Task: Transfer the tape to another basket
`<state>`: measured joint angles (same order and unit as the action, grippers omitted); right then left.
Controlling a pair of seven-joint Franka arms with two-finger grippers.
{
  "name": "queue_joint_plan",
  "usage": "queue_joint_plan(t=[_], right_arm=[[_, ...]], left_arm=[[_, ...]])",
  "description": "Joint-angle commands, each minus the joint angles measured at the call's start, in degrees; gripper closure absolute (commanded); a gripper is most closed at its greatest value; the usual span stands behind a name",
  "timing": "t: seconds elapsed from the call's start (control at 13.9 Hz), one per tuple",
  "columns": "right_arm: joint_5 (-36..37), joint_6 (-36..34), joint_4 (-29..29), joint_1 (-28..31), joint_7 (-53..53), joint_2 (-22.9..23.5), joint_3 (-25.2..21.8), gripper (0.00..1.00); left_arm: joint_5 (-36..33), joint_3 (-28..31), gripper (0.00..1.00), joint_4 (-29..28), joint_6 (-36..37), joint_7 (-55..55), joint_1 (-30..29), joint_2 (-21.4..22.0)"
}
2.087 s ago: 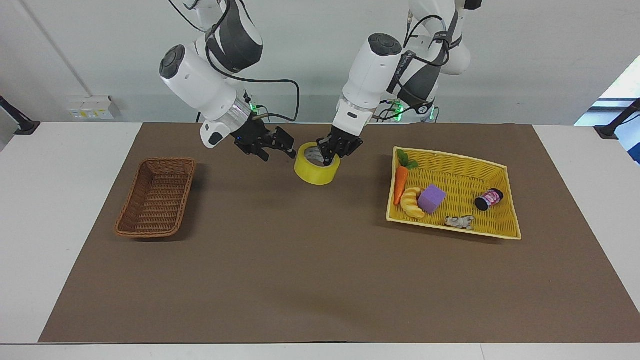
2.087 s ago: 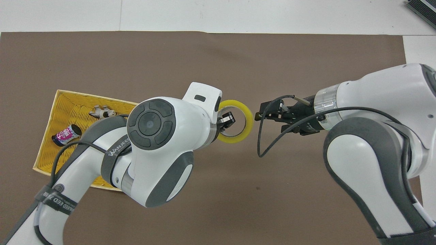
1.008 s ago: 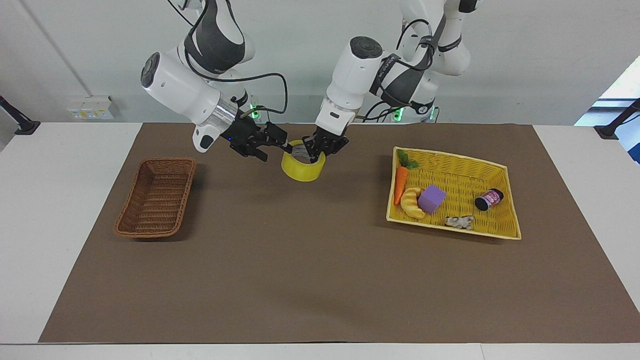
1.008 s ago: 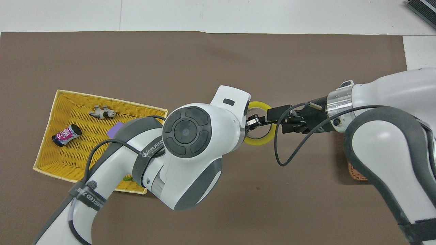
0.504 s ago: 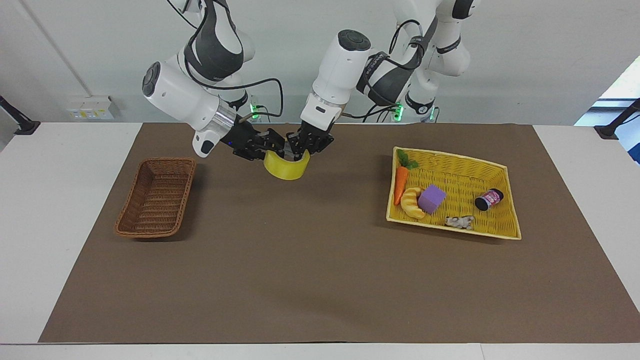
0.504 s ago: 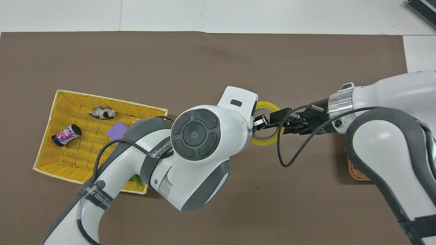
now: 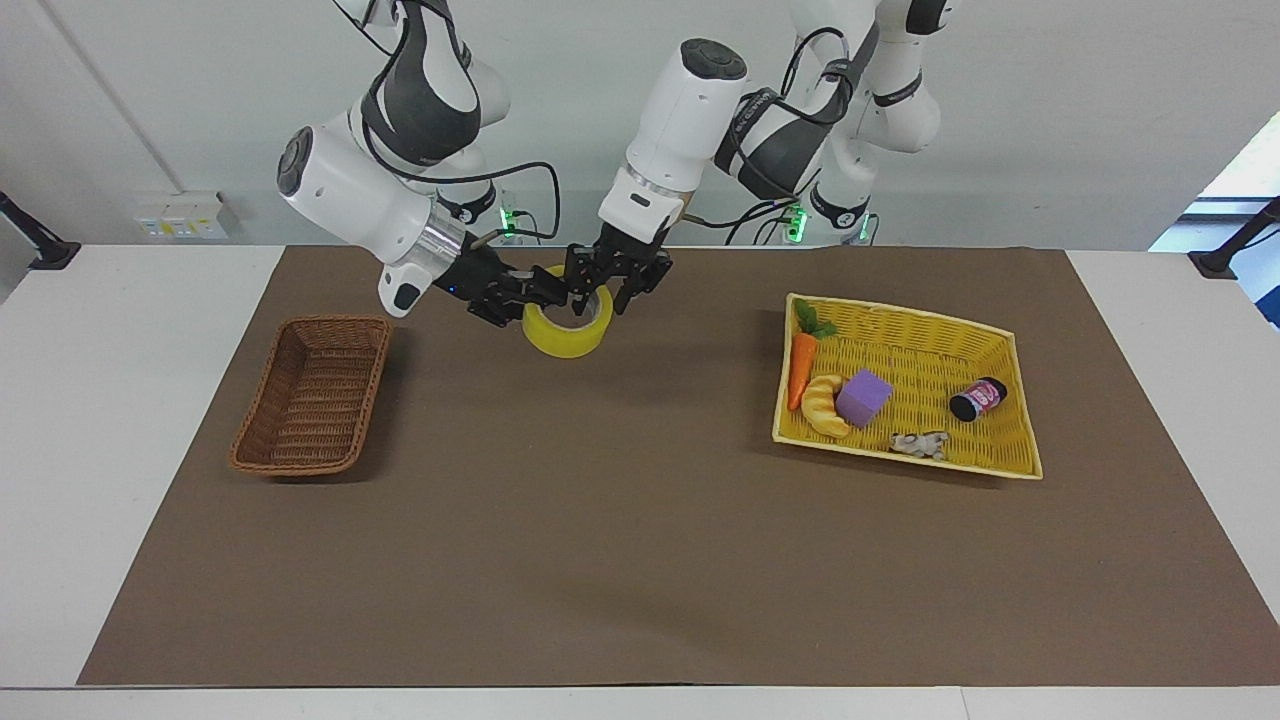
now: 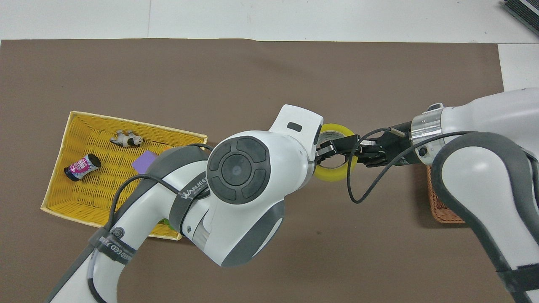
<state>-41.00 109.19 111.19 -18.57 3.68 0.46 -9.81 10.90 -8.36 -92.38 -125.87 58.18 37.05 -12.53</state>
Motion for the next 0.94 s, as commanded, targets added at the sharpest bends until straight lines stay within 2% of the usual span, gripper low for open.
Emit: queue_joint_plan(t=[0.0,0.22,0.5,0.72,0.86], right_arm=[[-0.75,-0.20,0.69,-0.24,1.59,-0.99,0.58,1.00],[0.92,-0.20,0.60,-0.24,2.30,-0.99,0.58,1.00],[1.01,-0.11,0.51,-0.24,2.30,-0.90,0.58,1.00],[1.19,-0.11,0.51,-0.24,2.30,-0.81,0.58,1.00],[5.03,-0.03,0.34,0.11,2.21,-0.55,0.49,1.00]], left_arm=[[3.33,0.19,0.00,-0.08,-0.34,-1.14,0.30,1.01],[5.27,0.19,0.00,0.01,-0.78,-0.88,-0.05,1.19],[7.73,0.10,0.00,-1.14,0.97,-1.58,-4.53,4.52],[10.54,0.10,0.00,-1.14,4.74,-6.40,-7.51,6.19],[10.90,0.27,0.00,-1.14,8.69,-9.92,-10.23,7.16]])
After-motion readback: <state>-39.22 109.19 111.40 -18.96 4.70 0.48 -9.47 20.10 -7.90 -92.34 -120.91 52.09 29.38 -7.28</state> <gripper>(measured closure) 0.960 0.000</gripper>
